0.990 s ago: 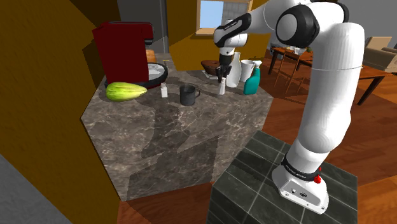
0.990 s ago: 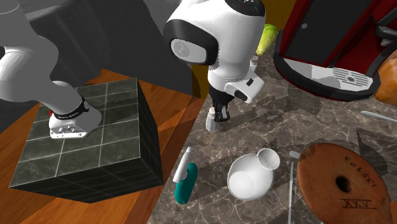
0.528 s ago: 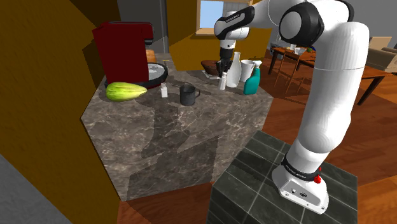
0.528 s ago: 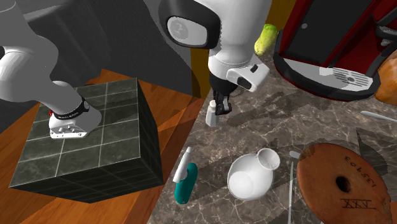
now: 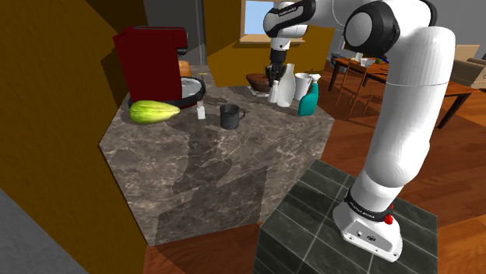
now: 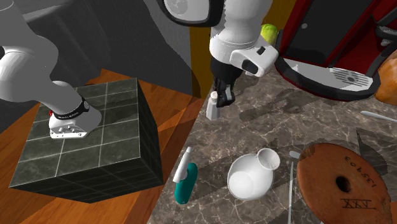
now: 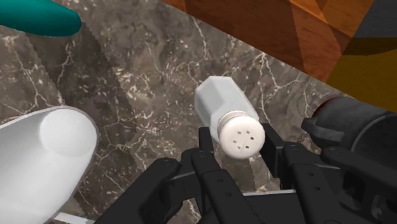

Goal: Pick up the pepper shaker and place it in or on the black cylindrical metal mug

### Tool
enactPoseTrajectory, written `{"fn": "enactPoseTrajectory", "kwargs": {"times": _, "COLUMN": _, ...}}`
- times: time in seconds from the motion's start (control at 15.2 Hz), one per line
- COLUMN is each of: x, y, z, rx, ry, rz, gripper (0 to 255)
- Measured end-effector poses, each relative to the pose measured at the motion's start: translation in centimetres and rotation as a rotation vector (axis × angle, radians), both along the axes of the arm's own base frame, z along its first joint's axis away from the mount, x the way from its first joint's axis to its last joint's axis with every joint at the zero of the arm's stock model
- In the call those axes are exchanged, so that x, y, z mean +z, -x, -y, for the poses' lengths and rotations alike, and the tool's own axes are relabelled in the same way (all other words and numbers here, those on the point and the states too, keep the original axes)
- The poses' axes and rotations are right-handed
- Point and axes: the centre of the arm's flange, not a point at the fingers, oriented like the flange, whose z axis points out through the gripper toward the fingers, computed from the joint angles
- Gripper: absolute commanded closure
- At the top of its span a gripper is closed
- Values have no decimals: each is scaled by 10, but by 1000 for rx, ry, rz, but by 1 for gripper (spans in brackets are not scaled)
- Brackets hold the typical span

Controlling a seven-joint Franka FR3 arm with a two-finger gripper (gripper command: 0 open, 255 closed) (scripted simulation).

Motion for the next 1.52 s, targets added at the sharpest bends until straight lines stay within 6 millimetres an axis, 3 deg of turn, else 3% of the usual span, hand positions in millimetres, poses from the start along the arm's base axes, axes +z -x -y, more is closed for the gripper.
{"fn": "enactPoseTrajectory", "kwargs": {"times": 0.79, "x": 61, "y": -2, "z": -7, "rx": 0, "ry": 0, "rz": 0, "gripper": 255}}
{"fn": "enactPoseTrajectory", "kwargs": {"times": 1.52, "x": 85, "y": -73, "z": -124, "rx": 1, "ry": 0, "rz": 0, "gripper": 255}}
